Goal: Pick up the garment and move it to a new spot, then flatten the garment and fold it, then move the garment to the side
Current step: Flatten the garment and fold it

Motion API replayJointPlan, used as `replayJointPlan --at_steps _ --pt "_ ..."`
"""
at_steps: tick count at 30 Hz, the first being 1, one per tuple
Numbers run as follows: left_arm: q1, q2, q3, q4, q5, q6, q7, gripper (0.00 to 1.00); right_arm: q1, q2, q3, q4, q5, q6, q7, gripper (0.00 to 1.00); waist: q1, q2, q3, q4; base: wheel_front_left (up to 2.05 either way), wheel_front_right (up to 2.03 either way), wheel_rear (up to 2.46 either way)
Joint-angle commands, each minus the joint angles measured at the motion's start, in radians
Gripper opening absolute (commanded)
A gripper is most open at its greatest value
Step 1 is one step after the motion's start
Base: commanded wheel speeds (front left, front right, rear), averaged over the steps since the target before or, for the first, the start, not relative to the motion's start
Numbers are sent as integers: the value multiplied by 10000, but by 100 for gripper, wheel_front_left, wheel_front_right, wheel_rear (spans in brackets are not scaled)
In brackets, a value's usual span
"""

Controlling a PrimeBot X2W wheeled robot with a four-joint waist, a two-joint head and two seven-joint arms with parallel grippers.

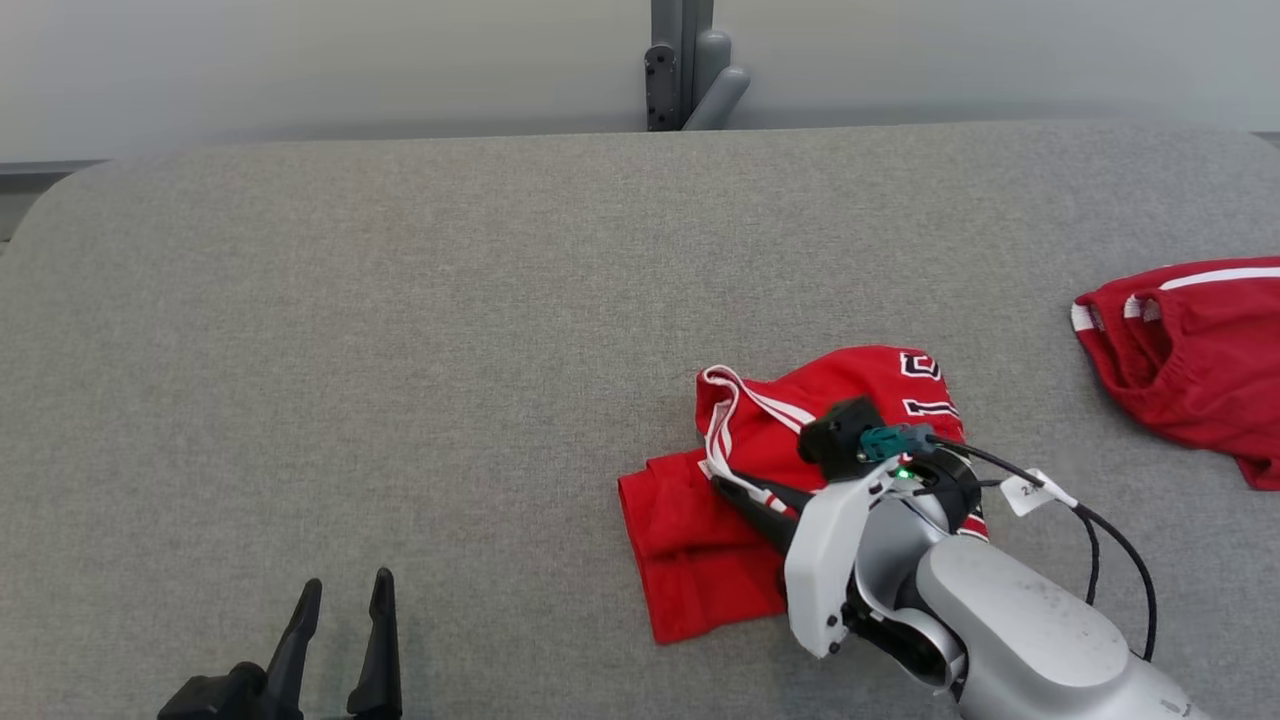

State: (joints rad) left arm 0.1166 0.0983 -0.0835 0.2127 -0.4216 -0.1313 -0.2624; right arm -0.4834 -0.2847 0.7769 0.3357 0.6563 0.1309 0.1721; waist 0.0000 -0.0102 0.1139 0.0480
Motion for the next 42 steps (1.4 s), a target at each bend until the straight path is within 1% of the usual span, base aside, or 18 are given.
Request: replayJointPlan --at_steps 1,5,13,22,26,29,30,31,32,35,37,39,41,42 --pt "-141 -19 -13 55 52 9 -27 100 -163 124 118 234 -157 -6 89 0 0 102 96 102 0 0 0" --pt "-179 -25 -31 160 45 9 -27 100 -199 433 534 421 -57 -3 218 0 0 102 102 199 0 0 0" --pt "-42 -43 62 297 27 9 -27 100 -113 130 1026 -312 438 -3 588 0 0 102 27 143 0 0 0" --pt "56 -4 61 331 62 9 -27 100 77 -287 1204 -1194 1091 -3 1141 0 0 102 -169 41 0 0 0" --pt "113 29 36 350 82 9 -27 100 53 -307 1146 -1208 1015 -3 1235 0 0 102 -202 9 0 0 0" --pt "108 29 6 386 73 9 -27 100 69 -188 1193 -1074 990 -3 1256 1 0 102 -222 16 0 0 0" --pt "98 29 3 387 64 9 -27 100 8 -180 1249 -1026 891 -3 1235 24 0 102 -223 21 0 0 0" --pt "86 28 4 388 55 9 -27 100 -43 -144 1265 -992 837 -3 1148 49 0 102 -221 26 0 0 0" --pt "71 26 0 394 48 9 -27 100 -75 -101 1270 -963 780 -3 1094 100 0 102 -216 35 0 0 0" --pt "67 7 34 384 22 9 -27 100 -120 -20 1318 -1132 612 -3 764 100 0 102 -210 49 0 0 0" --pt "121 -8 63 369 16 9 -27 100 -151 -149 1302 -1403 371 -3 343 100 0 102 -223 61 0 0 0" --pt "181 -33 112 343 13 9 -27 100 -48 -394 1123 -1695 7 -4 -305 100 0 102 -253 70 0 0 0" --pt "243 -65 179 288 18 9 -27 100 246 -613 694 -1930 -520 -7 -1102 100 0 102 -310 66 0 0 0" --pt "249 -75 224 245 23 9 -27 100 453 -681 314 -1981 -764 -7 -1500 100 0 102 -333 61 0 0 0"
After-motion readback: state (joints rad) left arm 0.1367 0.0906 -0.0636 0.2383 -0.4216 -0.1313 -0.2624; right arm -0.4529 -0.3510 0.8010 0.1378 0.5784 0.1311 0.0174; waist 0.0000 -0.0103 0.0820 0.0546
